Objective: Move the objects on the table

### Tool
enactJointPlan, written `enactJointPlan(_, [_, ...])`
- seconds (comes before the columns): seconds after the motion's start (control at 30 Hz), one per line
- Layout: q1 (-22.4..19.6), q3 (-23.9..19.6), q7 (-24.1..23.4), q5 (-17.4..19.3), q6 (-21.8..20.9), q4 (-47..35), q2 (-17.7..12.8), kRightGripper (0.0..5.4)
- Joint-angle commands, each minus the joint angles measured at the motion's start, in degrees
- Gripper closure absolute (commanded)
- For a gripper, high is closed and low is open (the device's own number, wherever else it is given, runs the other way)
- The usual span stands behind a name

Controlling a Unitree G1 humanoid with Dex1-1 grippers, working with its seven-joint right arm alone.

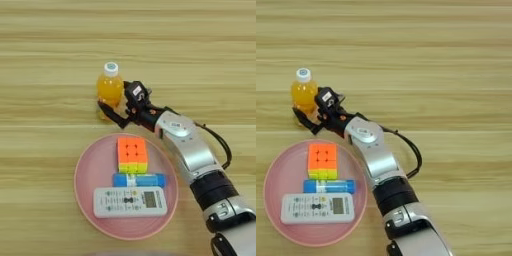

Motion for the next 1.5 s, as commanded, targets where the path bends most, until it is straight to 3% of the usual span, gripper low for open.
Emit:
enactJointPlan(0.03, [-4.4, -1.2, -0.8, 0.7, -1.4, -1.8, 0.7, 1.45])
enactJointPlan(0.2, [-4.5, -1.2, -1.0, 0.5, -1.8, -1.1, 1.4, 1.93])
enactJointPlan(0.43, [-4.9, -2.1, -1.2, 0.9, -2.6, -0.9, 2.1, 2.00])
enactJointPlan(0.83, [-4.4, -6.5, -0.6, 5.8, -3.6, -12.7, 1.6, 2.00])
enactJointPlan(1.1, [-1.2, -14.3, 1.5, 10.2, -1.1, -20.9, -6.5, 2.02])
enactJointPlan(1.2, [2.5, -18.4, 2.2, 11.0, 0.0, -21.3, -11.1, 2.02])
enactJointPlan(1.33, [7.1, -21.4, 3.5, 11.4, -0.2, -21.9, -15.0, 2.02])
enactJointPlan(1.5, [10.7, -23.8, 6.2, 13.9, 0.6, -22.7, -17.5, 2.02])
